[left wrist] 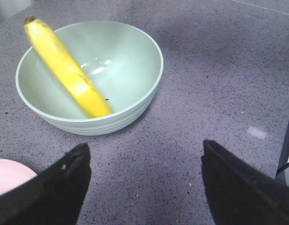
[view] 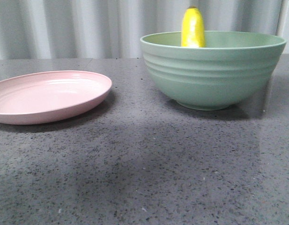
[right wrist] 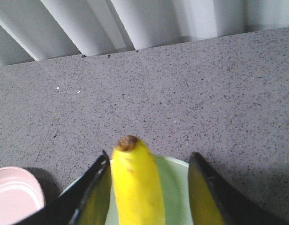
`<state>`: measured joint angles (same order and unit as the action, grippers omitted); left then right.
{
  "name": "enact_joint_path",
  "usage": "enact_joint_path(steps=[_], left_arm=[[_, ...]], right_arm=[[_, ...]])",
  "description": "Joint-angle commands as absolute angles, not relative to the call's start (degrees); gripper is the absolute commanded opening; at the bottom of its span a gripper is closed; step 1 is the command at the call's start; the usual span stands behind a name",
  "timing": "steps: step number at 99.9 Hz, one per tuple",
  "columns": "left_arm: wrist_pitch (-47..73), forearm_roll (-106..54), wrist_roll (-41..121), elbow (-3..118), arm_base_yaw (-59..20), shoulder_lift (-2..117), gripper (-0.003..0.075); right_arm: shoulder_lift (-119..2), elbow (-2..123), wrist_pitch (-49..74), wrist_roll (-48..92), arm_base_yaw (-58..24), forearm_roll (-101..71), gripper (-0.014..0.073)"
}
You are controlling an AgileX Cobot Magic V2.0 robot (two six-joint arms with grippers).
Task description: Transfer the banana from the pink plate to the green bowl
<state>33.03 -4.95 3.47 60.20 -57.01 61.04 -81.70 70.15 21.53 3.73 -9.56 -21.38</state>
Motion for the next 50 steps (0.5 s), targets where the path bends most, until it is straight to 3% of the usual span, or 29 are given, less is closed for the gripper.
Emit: enact_joint_path(steps=[1,14,26,34,50], left_arm=[[29.1,-5.4,3.3,62.1,-57.0,59.9,0.0414],[28.8,-5.4,1.6,62.1,-57.0,59.1,0.0246],[28.8,-5.2,1.5,62.0,-57.0,56.7,-0.0022],[28.8,-4.8,1.3,61.6,-57.0,55.0,-0.0019],[28.7,-3.8,1.3,59.4,-57.0,50.1,-0.0019]], right_arm=[[-79.5,72.4,20.1,4.4,-9.3,-21.3,0.0291],[-77.6,72.4,24.0,4.6,-9.3,-18.0,0.0252],[-75.3,72.4,29.8,4.6,-9.3,-15.0,0.0052],[-73.8,72.4,33.9,4.6,-9.3,-11.9,-0.0079],[-69.9,71.4,39.6,4.6,-9.3,-10.8,-0.0078]])
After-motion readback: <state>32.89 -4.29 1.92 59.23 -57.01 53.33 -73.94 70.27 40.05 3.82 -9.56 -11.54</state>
